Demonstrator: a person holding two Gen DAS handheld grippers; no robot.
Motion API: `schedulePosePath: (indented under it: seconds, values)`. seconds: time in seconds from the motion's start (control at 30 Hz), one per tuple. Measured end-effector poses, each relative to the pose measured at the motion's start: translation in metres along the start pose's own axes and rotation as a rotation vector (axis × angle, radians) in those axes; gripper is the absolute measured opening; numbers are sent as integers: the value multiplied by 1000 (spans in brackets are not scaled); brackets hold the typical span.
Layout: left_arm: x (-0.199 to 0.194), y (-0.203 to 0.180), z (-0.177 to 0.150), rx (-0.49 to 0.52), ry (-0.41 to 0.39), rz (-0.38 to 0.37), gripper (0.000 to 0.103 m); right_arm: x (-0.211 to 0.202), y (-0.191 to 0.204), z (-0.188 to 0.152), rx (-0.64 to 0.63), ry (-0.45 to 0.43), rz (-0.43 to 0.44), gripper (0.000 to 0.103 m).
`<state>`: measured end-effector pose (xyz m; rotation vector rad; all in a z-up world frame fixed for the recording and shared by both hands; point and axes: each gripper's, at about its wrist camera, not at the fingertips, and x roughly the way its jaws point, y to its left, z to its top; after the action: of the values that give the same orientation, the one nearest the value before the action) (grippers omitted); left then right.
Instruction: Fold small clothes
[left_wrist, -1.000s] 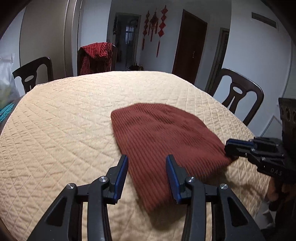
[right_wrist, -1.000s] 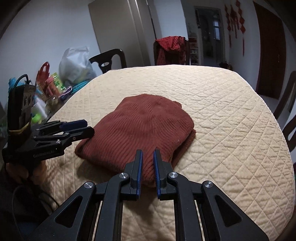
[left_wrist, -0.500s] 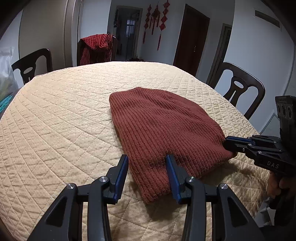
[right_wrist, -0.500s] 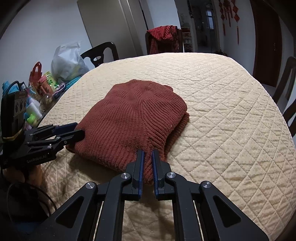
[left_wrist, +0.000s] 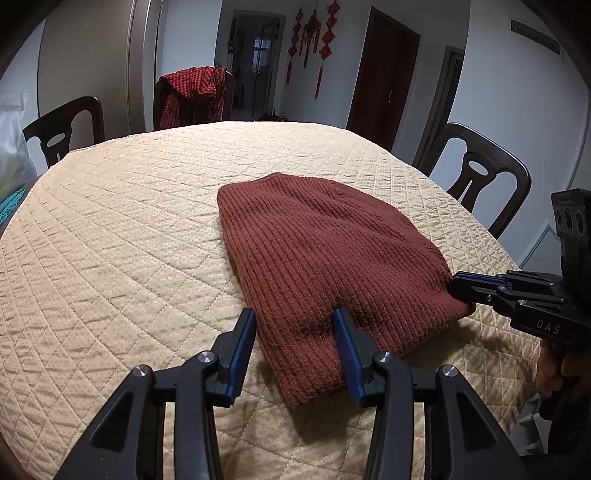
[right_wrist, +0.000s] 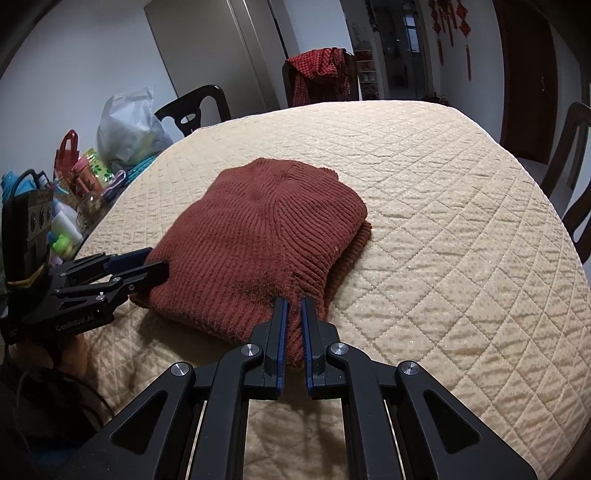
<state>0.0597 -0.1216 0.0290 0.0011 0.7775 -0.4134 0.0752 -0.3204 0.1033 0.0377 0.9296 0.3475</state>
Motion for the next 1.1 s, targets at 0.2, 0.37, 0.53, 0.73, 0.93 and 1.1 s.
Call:
schedulePosePath:
  seconds: [0.2,0.37,0.53,0.73,0.93,1.1]
  values:
    - [-11,4,9,-13,-24,25,47,-15,9,10,0,-79,14,7]
    - [-7,4,20,-20,-45,30,47,1,9,17,2,-70,32,7]
    - [11,7,20,-33,-3,-1,47,14,-9,15,83,-25,39,7]
    - [2,18,23,-79,-16,-18,47,5,-22,15,152,-33,-11,10]
    - [10,28,25,-133,6,-43,47,6,-28,17,220,-47,54,20]
    - [18,30,24,-137,27,-61,48,18,-20,20,193,-24,43,34]
